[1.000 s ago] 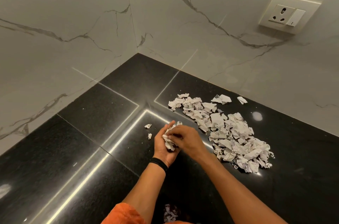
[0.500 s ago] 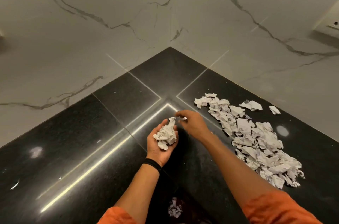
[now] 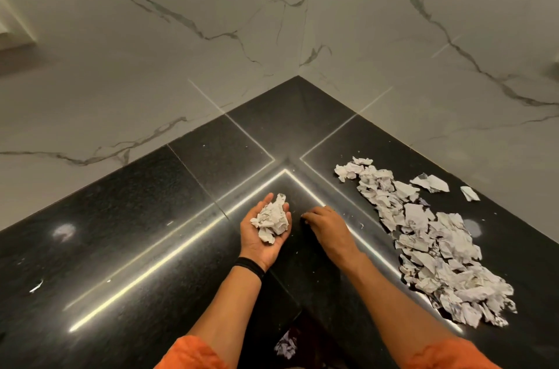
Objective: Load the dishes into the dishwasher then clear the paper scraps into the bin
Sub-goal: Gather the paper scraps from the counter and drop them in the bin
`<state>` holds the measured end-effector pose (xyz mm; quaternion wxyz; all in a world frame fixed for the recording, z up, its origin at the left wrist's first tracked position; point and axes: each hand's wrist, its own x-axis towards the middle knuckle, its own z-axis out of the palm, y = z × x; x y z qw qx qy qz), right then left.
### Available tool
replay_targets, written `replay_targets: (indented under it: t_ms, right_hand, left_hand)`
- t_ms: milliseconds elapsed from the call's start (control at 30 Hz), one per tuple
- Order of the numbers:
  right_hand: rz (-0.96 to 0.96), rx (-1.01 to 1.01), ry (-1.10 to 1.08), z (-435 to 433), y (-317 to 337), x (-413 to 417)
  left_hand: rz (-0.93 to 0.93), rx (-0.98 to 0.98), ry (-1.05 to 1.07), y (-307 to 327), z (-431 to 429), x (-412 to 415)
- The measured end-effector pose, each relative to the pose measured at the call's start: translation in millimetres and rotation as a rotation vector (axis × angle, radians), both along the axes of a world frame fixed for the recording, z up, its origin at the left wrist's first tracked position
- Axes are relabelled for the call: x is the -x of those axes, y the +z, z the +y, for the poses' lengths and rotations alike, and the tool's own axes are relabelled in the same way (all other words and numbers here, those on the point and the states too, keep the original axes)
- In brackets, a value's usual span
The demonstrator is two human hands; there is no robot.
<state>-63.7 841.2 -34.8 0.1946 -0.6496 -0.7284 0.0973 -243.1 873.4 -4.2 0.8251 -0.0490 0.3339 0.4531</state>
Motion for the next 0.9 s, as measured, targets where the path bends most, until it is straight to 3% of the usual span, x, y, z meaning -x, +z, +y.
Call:
replay_targets:
  t_ms: [67,167,200,267,367,500,600,733,900]
  right_hand:
    - [0.246,0.019,-0.198,-7.2,4.3,-3.4]
    - [0.853,0.044,-0.577,-11.5,21.2,-10.6]
    - [1.033,0.023,-0.628,-11.9,28.2,-12.6]
    - [1.218,-0.022,-0.639,-13.6,46.3,-13.4]
    - [1.151,-0.043,-0.537,-14.8,70.5,-6.2]
    - [0.823,-0.008,-0.314,-21.2,83.7,11.2]
    - [0.614,-0.047,-0.313,-25.9,79.7,15.4]
    - [0.831,-0.136,-0.346,-24.4,80.7,12.6]
    - [1.138,-0.107,-0.517,-29.3,76.1,27.5]
  left_hand:
    - [0.003,0.001,-0.021,2.3,1.5,-9.7]
    - [0.004,0.007,-0.06,3.3,1.4,-26.0]
    - [0.003,0.007,-0.068,3.1,0.7,-31.0]
    - [0.008,0.003,-0.084,1.8,-1.2,-39.6]
    - [0.008,0.0,-0.121,3.1,-6.3,-53.5]
    - [-0.037,-0.016,-0.173,9.2,-12.0,-71.3]
    - [-0.064,-0.033,-0.162,13.9,-13.9,-76.7]
    - [-0.084,-0.057,-0.195,20.6,-15.7,-76.4]
    - [-0.125,-0.076,-0.185,22.7,-22.2,-73.9]
